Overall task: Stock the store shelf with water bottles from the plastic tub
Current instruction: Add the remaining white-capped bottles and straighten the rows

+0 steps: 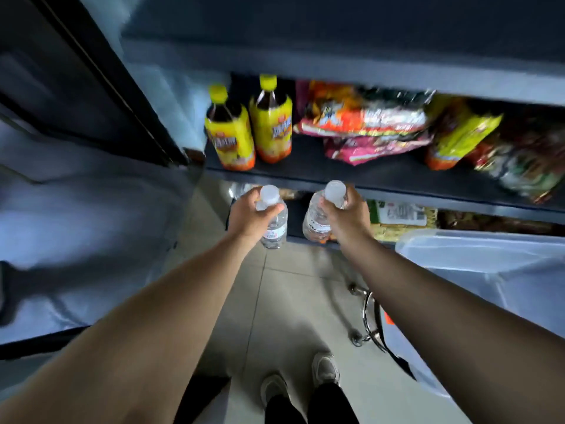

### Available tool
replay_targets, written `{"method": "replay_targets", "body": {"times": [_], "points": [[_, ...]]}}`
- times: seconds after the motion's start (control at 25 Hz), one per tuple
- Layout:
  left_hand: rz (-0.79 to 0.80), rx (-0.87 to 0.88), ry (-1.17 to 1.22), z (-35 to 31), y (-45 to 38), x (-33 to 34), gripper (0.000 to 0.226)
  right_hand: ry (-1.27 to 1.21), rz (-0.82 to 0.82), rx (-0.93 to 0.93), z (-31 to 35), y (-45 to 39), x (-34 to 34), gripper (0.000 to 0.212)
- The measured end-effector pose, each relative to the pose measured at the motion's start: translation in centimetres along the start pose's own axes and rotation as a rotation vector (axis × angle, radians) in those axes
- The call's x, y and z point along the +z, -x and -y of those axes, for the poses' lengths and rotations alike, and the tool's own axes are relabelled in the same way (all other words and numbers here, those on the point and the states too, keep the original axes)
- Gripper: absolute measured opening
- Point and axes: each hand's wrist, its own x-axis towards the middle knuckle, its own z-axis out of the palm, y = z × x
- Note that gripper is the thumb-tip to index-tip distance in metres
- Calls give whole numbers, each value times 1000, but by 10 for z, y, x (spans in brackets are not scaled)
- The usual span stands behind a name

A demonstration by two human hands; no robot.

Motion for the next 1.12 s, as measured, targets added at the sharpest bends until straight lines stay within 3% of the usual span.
{"method": "replay_targets", "body": {"times": [0.32,0.6,0.84,1.12], "points": [[68,345,-115,-279,64,-149,48,114,315,-360,262,67,-187,24],[22,584,29,-495,132,-244,41,14,202,-498,436,135,-334,20],[0,624,160,-600,141,-256,39,-4,109,-569,513,122,-405,15],[-80,505,123,-621,84,-204,37,-40,11,-537,497,29,-413,13]]}}
